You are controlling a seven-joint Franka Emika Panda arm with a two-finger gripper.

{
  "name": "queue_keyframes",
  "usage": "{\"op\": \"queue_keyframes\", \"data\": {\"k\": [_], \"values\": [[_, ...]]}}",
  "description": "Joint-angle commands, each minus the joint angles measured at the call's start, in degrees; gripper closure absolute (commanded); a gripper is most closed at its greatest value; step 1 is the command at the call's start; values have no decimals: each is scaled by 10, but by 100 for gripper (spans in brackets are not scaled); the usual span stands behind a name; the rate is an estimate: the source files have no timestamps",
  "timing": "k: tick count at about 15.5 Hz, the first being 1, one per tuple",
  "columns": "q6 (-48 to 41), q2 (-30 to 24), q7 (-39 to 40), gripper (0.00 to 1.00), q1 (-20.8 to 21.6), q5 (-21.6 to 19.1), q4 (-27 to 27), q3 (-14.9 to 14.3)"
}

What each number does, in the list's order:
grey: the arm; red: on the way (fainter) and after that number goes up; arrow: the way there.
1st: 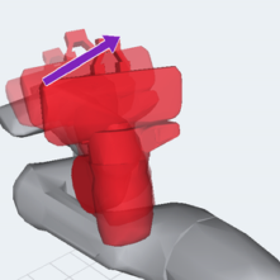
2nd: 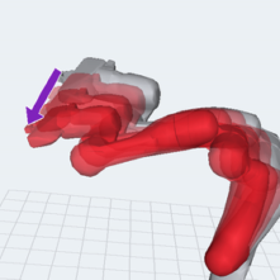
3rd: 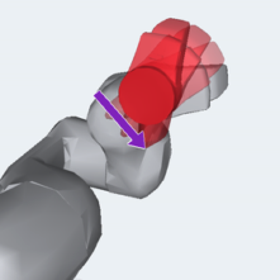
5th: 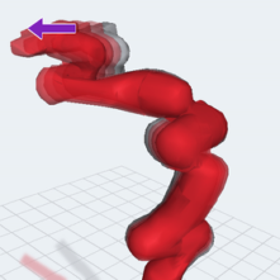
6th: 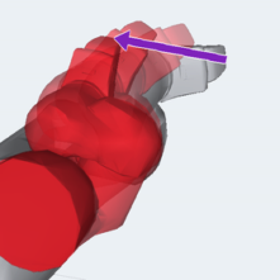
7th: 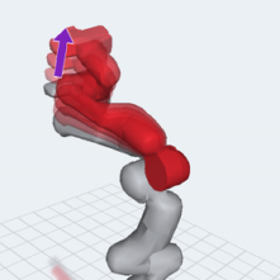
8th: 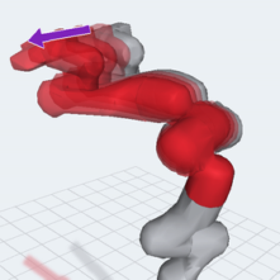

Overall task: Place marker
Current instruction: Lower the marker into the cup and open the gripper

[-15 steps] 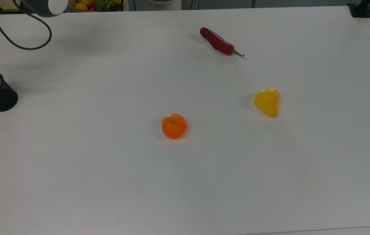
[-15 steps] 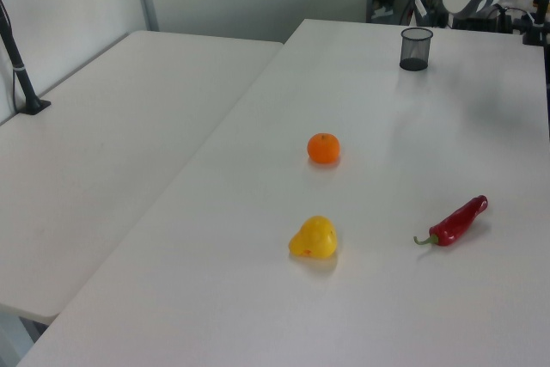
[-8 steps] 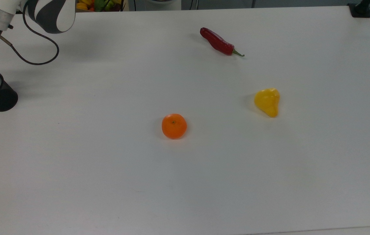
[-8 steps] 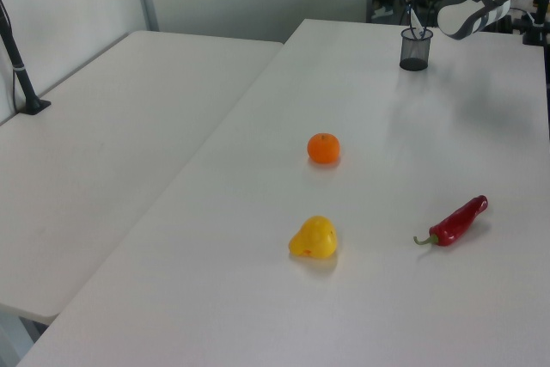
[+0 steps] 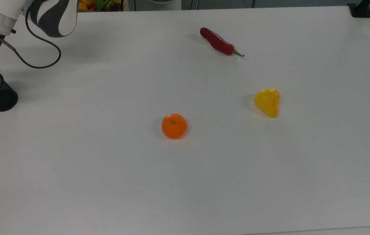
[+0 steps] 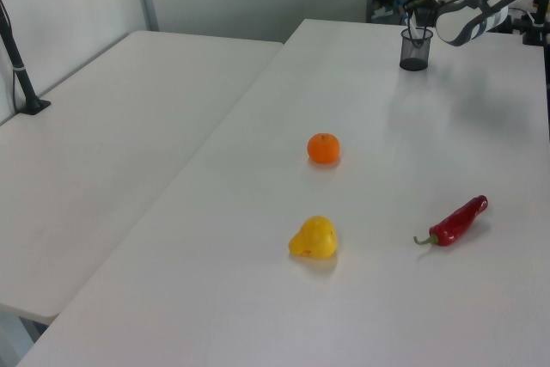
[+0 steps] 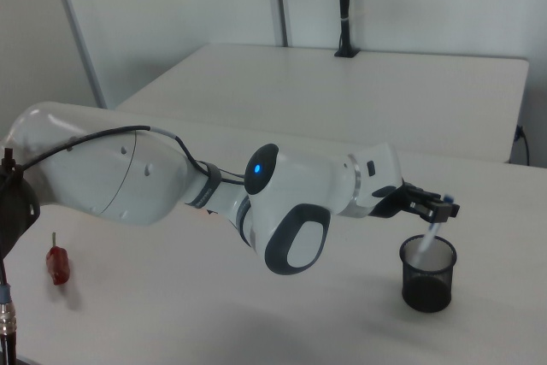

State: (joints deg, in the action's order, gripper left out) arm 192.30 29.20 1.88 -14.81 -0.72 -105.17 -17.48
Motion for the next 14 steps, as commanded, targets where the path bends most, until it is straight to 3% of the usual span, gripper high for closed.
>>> {"op": "queue_keyframes", "data": {"k": [1, 3, 4, 10, 14], "values": [[11, 2, 4, 21, 3, -2, 1, -3], [9, 1, 1, 2, 3, -2, 1, -3], [9, 0, 3, 0, 3, -2, 1, -3], [-28, -45, 0, 0, -2, -2, 2, 0], [-139, -111, -7, 0, 2, -3, 5, 7]]}}
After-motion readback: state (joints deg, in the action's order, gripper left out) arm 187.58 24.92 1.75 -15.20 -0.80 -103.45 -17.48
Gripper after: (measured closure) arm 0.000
